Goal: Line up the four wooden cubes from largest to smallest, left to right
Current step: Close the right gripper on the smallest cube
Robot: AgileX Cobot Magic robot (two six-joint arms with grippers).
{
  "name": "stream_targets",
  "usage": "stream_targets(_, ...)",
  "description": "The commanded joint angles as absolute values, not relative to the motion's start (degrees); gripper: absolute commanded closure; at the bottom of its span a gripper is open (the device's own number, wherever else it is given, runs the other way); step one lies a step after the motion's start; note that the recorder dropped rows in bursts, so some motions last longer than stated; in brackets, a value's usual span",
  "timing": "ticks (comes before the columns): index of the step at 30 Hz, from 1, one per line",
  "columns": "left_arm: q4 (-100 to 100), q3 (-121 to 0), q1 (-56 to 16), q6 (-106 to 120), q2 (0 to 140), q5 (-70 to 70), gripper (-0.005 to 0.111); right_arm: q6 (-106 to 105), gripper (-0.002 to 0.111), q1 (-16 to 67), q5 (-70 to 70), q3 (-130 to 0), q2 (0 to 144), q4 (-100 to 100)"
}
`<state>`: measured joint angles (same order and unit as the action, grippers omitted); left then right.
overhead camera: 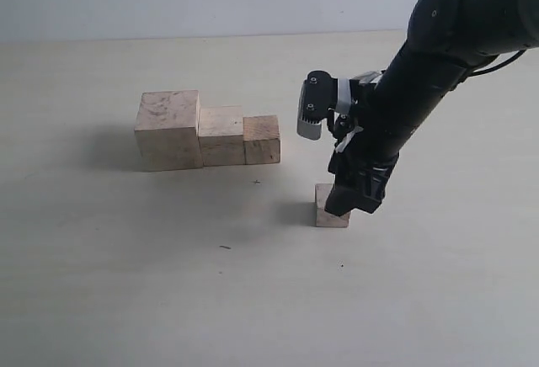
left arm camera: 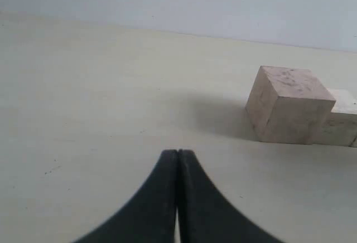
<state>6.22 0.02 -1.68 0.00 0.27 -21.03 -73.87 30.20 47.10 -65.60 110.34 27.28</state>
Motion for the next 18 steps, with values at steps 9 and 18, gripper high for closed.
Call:
stream_targets(9, 6.2, 0.0, -2.1, 0.0, 0.0, -20.7, 0.107, -71.8, 0.045, 30.0, 45.2, -65.3, 113.3, 26.1)
stream_targets(18, 6.2, 0.0, -2.1, 0.0, 0.0, -20.7, 0.107, -71.4, 0.086, 30.0, 43.7, -65.3, 113.0, 26.4)
